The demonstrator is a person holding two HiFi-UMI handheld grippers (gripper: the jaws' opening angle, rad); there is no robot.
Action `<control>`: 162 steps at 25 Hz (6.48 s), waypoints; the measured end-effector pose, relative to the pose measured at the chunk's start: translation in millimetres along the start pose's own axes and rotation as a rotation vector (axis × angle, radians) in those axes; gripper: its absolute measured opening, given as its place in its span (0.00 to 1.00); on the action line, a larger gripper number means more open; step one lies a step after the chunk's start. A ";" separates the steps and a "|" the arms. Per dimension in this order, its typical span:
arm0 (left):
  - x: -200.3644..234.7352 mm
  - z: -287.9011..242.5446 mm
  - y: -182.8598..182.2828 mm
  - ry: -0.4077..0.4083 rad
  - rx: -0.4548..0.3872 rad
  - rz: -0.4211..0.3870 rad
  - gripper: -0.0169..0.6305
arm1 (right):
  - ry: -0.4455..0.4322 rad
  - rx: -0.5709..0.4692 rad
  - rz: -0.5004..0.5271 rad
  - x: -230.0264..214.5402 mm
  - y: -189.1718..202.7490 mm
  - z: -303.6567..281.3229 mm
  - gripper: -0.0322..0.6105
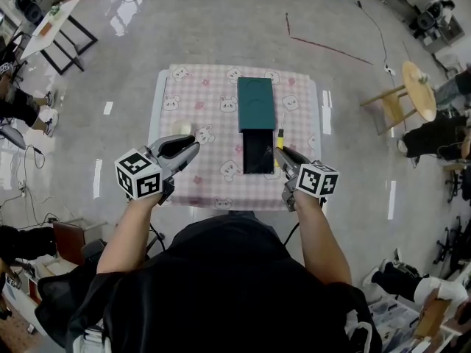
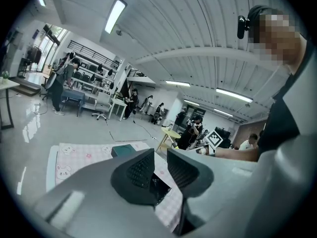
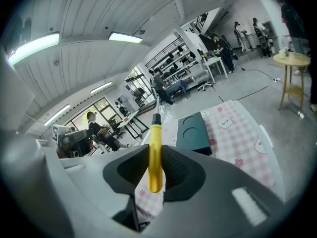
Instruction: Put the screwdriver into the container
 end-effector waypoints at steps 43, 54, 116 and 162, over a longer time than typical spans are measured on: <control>21.4 -37.2 36.3 -0.043 0.111 0.101 0.14 | 0.019 0.299 -0.046 -65.9 57.1 -98.9 0.23; 35.6 -41.4 51.9 -0.036 0.132 0.130 0.14 | 0.047 0.364 -0.061 -77.4 70.9 -121.8 0.23; 69.2 -61.0 78.0 -0.039 0.171 0.264 0.14 | 0.145 0.610 -0.172 -119.0 85.3 -185.4 0.23; 68.7 -65.0 91.9 -0.040 0.176 0.293 0.14 | 0.116 0.636 -0.260 -124.8 90.6 -203.5 0.23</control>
Point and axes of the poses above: the fingertips, and each gripper's own axes: z backward along the fingers, x to its left, y out of its underside, the point moved 10 cm from there along z, backward along the fingers, and after that the axes turned 4 degrees about x, right-handed, at the moved point
